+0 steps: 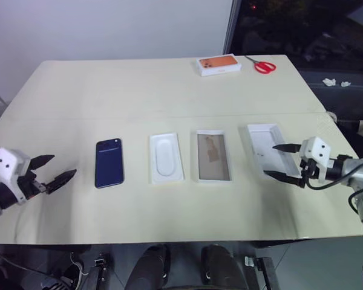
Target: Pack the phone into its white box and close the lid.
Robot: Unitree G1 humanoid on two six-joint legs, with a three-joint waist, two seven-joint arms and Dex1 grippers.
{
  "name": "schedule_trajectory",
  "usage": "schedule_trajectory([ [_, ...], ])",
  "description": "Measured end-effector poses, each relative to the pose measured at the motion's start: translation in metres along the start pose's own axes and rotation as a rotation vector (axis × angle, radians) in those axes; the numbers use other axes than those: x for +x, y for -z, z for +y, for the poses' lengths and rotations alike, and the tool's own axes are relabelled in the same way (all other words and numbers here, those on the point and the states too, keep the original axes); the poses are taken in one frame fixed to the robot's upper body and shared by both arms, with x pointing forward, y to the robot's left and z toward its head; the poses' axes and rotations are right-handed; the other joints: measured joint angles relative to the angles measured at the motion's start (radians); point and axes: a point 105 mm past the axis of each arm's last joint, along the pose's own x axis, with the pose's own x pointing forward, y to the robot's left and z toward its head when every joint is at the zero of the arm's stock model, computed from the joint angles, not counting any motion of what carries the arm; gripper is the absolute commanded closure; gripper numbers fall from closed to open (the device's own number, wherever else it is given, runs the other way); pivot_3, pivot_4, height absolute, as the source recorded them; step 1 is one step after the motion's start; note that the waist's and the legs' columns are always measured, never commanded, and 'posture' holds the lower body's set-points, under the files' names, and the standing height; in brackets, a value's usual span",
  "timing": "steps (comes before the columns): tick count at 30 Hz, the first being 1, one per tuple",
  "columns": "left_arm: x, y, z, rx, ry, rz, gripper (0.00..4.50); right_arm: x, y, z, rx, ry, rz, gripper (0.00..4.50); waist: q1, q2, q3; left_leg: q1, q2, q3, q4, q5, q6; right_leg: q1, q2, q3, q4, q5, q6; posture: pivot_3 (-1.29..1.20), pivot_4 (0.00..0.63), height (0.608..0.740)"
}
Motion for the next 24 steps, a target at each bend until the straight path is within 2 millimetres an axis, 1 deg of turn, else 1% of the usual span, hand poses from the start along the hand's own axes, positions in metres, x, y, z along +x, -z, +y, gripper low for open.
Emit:
schedule_trajectory([
  [3, 0.004, -0.007, 0.0, 0.013, 0.005, -0.022, 0.0, -0.001, -0.001, -0.001, -0.001, 0.009, -0.003, 0.07, 0.0, 0.0, 0.0, 0.0, 0.0, 0.0, 0.0, 0.0, 0.0, 0.0, 0.0, 0.0, 0.0, 0.0, 0.0, 0.0, 0.15, 0.74],
  [8, 0.01, -0.006, -0.007, -0.003, 0.036, -0.015, 0.0, 0.0, -0.004, -0.002, -0.007, 0.01, -0.008, 0.07, -0.003, 0.0, 0.0, 0.0, 0.0, 0.0, 0.0, 0.0, 0.0, 0.0, 0.0, 0.0, 0.0, 0.0, 0.0, 0.0, 0.15, 0.74],
  [18, 0.013, -0.007, -0.009, -0.012, 0.041, -0.028, 0.0, 0.001, -0.007, -0.003, -0.011, 0.013, -0.015, 0.07, -0.001, 0.0, 0.0, 0.0, 0.0, 0.0, 0.0, 0.0, 0.0, 0.0, 0.0, 0.0, 0.0, 0.0, 0.0, 0.0, 0.15, 0.74],
  [21, 0.018, -0.007, -0.015, -0.053, 0.049, -0.039, 0.0, 0.001, -0.009, -0.004, -0.011, 0.015, -0.019, 0.07, -0.001, 0.0, 0.0, 0.0, 0.0, 0.0, 0.0, 0.0, 0.0, 0.0, 0.0, 0.0, 0.0, 0.0, 0.0, 0.0, 0.15, 0.74],
  [24, 0.03, -0.01, -0.029, -0.135, 0.074, -0.061, 0.0, 0.004, -0.017, -0.007, -0.014, 0.013, -0.027, 0.07, -0.001, 0.0, 0.0, 0.0, 0.0, 0.0, 0.0, 0.0, 0.0, 0.0, 0.0, 0.0, 0.0, 0.0, 0.0, 0.0, 0.15, 0.74],
])
